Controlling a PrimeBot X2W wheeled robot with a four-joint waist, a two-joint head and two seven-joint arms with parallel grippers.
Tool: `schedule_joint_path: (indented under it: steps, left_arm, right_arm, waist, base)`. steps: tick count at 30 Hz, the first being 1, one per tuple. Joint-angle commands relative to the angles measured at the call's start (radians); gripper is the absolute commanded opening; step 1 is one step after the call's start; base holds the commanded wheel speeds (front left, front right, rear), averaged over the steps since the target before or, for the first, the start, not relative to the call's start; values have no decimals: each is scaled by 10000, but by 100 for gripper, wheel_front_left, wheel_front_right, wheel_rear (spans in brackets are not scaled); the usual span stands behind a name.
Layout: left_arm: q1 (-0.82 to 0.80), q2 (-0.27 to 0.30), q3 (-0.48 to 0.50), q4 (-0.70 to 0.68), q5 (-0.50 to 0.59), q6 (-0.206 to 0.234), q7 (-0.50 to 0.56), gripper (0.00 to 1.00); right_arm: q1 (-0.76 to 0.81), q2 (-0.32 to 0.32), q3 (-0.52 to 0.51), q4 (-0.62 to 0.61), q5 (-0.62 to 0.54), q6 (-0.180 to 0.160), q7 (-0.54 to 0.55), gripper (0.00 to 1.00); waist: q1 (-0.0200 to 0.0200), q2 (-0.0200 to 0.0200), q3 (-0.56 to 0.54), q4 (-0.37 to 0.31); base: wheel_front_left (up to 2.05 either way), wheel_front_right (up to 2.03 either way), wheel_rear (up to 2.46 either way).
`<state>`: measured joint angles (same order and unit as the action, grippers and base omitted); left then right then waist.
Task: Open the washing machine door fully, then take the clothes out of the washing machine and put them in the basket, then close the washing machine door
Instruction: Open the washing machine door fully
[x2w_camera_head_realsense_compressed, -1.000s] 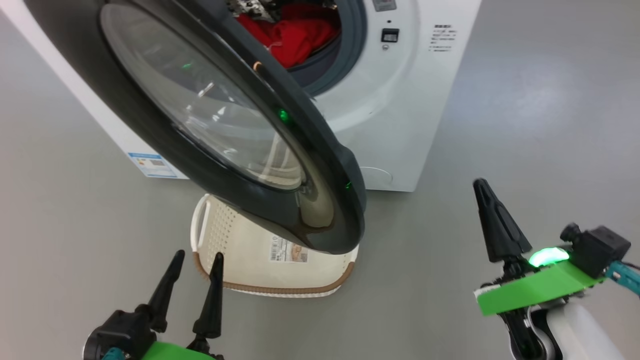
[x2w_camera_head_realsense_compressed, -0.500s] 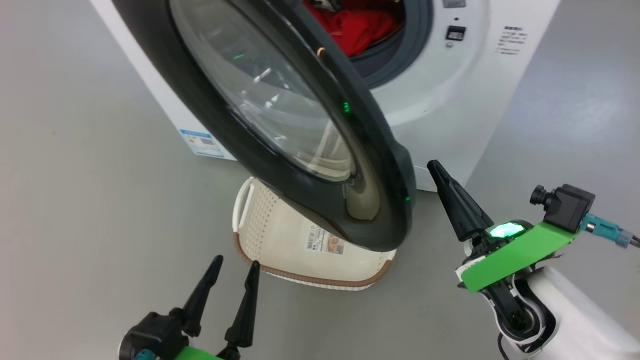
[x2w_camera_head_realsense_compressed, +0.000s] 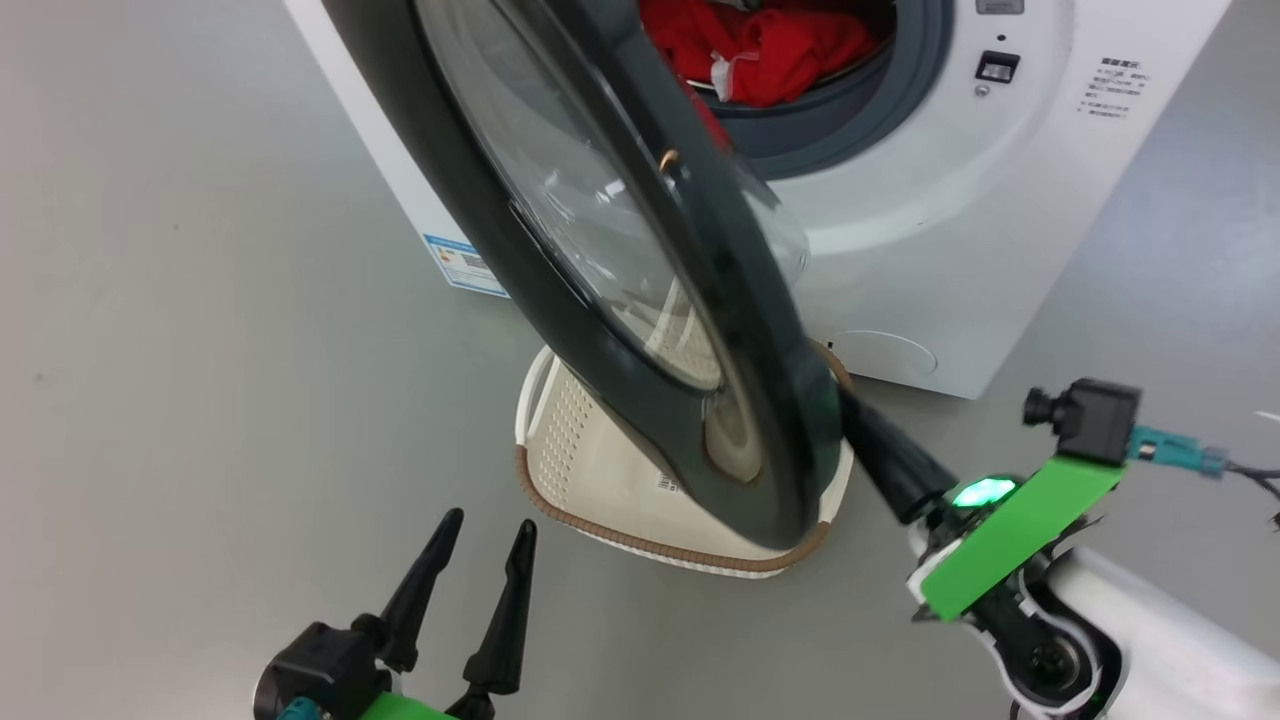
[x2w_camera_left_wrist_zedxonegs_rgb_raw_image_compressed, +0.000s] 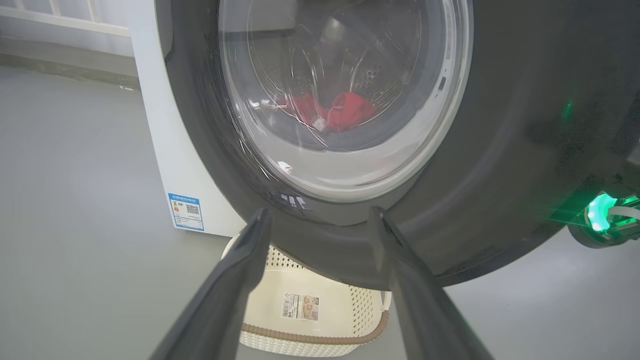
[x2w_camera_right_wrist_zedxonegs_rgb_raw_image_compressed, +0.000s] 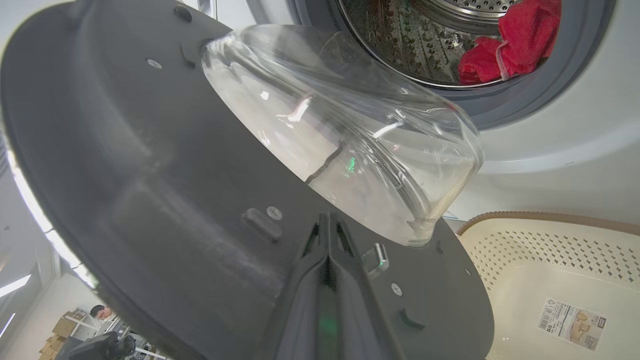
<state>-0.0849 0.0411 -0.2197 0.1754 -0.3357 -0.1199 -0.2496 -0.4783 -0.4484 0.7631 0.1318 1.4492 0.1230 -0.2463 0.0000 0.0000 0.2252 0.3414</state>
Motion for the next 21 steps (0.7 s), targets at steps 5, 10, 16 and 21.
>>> schedule_joint_path:
  steps: [5,10,16,21]
  left_arm:
    - [-99,91,268,-266,-97,171,-122,100]
    - [27,91,291,-168,-136,273,-122,100]
    - [176,91,307,-54,-148,313,-122,100]
    - [303,91,264,24,-124,403,-122,100]
  right_arm:
    - [-70,13,880,-503,317,77,16,0]
    - [-72,109,1523,-501,417,77,-8,0]
    - [-131,310,2072,-456,560,77,-44,0]
    - [-178,481,2365,-455,683,77,-72,0]
  waist:
    - [0,0,-224,347]
    - [0,0,-423,728]
    - [0,0,-674,1335]
    - [0,0,-912,1873]
  base:
    - [0,0,0]
    - [0,0,0]
    - [0,0,0]
    - [0,0,0]
